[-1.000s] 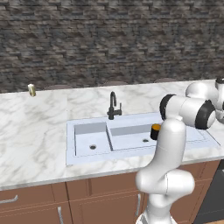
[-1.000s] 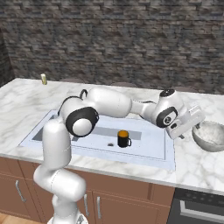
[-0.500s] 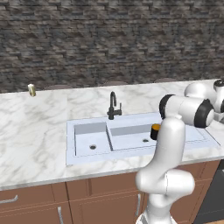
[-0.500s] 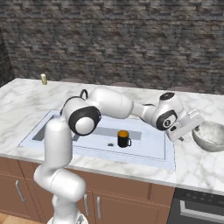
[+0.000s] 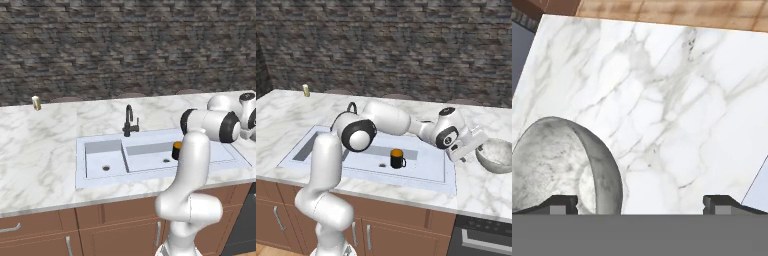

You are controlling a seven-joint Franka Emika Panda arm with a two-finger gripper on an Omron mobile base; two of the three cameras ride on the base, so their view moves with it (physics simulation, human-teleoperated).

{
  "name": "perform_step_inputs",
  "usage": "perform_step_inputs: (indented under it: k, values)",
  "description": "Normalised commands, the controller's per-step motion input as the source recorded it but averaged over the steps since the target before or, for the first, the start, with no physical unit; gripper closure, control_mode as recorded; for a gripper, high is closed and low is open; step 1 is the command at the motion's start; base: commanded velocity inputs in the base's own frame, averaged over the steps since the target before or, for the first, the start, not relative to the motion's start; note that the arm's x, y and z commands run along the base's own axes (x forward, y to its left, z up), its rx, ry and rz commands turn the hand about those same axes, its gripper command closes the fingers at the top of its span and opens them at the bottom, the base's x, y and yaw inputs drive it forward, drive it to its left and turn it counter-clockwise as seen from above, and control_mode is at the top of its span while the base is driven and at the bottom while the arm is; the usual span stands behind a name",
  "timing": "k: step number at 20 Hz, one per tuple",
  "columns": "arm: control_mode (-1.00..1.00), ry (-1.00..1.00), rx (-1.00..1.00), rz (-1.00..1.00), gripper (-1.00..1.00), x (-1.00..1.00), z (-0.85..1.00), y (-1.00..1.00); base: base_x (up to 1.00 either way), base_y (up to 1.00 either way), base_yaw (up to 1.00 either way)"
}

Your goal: Pick the mug and place it in the sink. Pick the bowl and place it in the open cabinet and then close the cabinet.

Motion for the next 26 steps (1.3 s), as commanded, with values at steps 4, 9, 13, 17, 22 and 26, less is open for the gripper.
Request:
perform_step_inputs:
  k: [4, 9, 13, 17, 22, 26]
  values:
    - [-1.0, 0.14, 0.06, 0.0, -1.0, 0.32, -0.06, -0.14, 0.0, 0.0, 0.0]
    - [-1.0, 0.09, 0.07, 0.0, -1.0, 0.25, -0.01, -0.25, 0.0, 0.0, 0.0]
    - [-1.0, 0.09, 0.07, 0.01, -1.0, 0.14, -0.02, -0.23, 0.0, 0.0, 0.0]
    - [-1.0, 0.05, 0.05, 0.02, -1.0, 0.03, -0.19, -0.15, 0.0, 0.0, 0.0]
    - [-1.0, 0.0, 0.02, 0.02, -1.0, 0.0, -0.35, -0.06, 0.0, 0.0, 0.0]
    - [-1.0, 0.0, 0.0, 0.04, -1.0, 0.0, -0.38, 0.0, 0.0, 0.0, 0.0]
